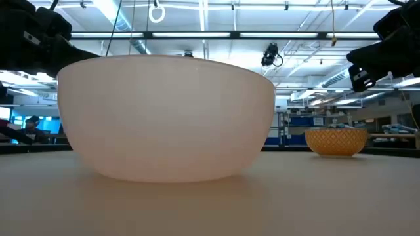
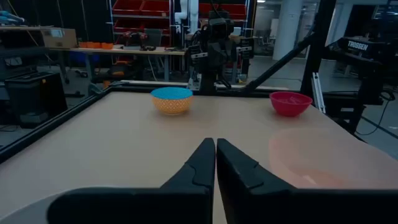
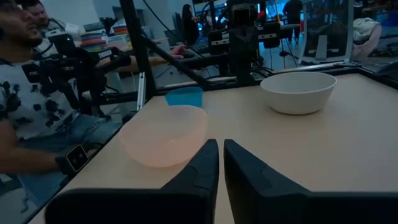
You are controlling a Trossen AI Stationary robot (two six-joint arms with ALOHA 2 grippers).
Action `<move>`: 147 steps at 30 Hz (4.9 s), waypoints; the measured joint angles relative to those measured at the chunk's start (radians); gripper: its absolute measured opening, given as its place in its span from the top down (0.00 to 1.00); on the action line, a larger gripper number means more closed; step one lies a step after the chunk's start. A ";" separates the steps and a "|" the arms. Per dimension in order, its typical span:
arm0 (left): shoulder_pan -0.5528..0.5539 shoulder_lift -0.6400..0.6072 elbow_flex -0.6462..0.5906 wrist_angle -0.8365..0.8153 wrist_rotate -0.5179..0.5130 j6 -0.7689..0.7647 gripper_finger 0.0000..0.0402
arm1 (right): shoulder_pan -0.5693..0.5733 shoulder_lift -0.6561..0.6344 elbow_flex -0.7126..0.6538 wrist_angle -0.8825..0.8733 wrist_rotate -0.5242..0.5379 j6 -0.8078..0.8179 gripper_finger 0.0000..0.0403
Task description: Nest bowls inside each other
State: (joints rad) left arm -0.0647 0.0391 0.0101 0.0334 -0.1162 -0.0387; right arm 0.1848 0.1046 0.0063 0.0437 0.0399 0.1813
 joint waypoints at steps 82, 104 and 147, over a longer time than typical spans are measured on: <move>0.002 0.452 -0.002 0.462 -0.306 0.000 0.95 | -0.415 0.913 0.314 0.455 0.342 0.244 0.92; 0.140 0.615 -0.003 0.290 -0.215 -0.123 0.82 | -0.557 1.426 1.022 -0.006 0.216 0.044 0.56; -0.153 0.922 0.187 0.425 -0.160 -0.358 0.59 | -0.464 1.852 1.707 -0.778 -0.055 -0.327 0.52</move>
State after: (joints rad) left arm -0.2178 0.9611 0.1970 0.4589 -0.2757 -0.3969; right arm -0.2789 1.9569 1.7130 -0.7345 -0.0154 -0.1457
